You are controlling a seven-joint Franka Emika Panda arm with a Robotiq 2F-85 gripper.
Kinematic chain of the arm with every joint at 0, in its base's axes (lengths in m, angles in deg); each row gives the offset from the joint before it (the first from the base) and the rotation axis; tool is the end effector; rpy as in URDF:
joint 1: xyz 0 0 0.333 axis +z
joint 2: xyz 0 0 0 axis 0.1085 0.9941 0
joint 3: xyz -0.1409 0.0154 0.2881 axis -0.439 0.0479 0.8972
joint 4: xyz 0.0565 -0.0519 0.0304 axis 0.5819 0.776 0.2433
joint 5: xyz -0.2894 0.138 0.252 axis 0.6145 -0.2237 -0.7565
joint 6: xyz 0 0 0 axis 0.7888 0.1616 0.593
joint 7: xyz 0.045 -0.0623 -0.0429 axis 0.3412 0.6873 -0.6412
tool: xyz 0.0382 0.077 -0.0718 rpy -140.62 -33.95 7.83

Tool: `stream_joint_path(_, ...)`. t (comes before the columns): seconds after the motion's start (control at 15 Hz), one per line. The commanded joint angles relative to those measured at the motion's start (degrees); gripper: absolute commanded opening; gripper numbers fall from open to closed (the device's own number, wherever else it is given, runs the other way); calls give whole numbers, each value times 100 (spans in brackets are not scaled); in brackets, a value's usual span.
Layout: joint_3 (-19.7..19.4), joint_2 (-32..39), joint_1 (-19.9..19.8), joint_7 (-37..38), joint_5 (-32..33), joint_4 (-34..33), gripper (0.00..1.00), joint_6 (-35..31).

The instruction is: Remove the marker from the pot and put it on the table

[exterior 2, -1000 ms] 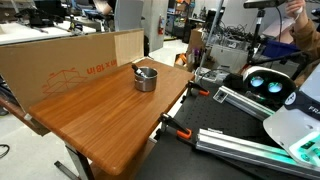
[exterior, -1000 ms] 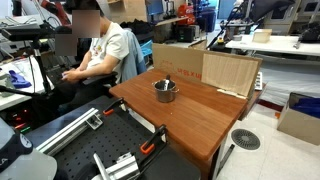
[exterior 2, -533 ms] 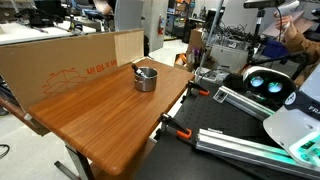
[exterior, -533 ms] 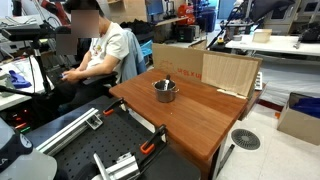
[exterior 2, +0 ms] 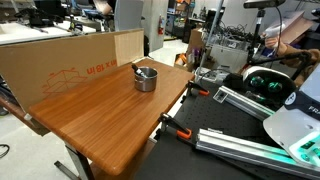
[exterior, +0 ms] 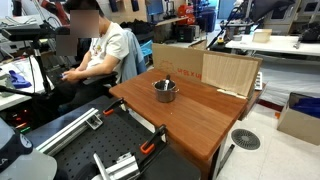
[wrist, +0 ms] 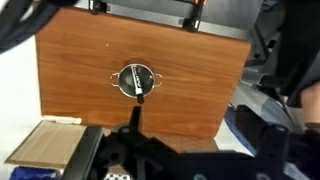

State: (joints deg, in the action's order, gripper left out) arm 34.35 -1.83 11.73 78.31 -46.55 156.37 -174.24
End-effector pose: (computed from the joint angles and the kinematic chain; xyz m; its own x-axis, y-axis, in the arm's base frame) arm 0.4178 0.0509 0.4789 0.9715 0.2180 0.0933 0.2220 -0.9745 -0.0340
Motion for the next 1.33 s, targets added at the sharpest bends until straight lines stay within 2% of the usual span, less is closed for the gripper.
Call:
stream_joint_path(0.0, -30, 748, -101, -82, 108, -274, 100, -348)
stream_joint_path(0.4, -11, 1869, -200, -85, 252, -632, 100, -949)
stream_joint_path(1.27, -33, 3676, -387, -62, 335, -1424, 100, -1363)
